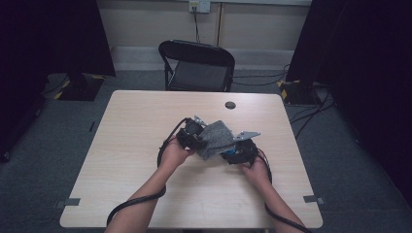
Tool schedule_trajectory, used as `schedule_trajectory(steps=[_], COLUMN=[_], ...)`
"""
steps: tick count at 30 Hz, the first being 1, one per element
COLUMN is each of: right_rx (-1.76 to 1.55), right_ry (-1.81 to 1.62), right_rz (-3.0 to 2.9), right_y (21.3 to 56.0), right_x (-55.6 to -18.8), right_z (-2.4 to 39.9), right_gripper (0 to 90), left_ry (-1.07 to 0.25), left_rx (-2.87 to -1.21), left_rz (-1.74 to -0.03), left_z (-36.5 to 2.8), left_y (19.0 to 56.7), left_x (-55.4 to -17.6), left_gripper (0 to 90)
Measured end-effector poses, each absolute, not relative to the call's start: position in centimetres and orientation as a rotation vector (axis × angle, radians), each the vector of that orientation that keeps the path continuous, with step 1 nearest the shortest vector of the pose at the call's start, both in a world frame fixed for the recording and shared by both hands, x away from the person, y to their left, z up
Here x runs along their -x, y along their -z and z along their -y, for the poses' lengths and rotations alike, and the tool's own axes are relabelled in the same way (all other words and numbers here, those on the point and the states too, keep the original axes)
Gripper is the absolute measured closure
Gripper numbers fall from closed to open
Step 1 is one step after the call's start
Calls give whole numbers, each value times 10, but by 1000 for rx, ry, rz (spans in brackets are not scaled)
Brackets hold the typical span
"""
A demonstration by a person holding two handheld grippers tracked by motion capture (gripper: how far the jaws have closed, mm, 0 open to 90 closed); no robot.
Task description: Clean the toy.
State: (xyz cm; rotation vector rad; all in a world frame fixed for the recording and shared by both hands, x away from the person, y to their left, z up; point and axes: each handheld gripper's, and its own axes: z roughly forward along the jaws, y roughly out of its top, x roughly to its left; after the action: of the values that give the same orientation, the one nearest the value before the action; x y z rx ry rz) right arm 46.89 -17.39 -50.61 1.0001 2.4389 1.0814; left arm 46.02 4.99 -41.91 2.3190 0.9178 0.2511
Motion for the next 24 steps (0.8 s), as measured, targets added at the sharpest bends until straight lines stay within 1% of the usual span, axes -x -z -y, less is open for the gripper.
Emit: schedule_trajectory(steps=[3,9,15,24], right_rx=[-1000,-1000,-1000,-1000], right_ry=[-1081,-1081,-1081,-1081], right_rz=[-2439,-2439,-2439,-2439], right_y=[506,506,506,506], right_x=[-469,-469,-469,-469], right_z=[174,174,174,174], right_gripper=[224,224,224,224], left_ry=[-253,-259,-281,-312], left_rx=[-2371,-2421,-2426,-2432], left_rz=[-883,-886,-927,-937], left_z=[-40,-28,-25,-26], left_y=[423,435,442,441], left_x=[-458,-463,-469,-473], left_gripper=[753,752,748,748])
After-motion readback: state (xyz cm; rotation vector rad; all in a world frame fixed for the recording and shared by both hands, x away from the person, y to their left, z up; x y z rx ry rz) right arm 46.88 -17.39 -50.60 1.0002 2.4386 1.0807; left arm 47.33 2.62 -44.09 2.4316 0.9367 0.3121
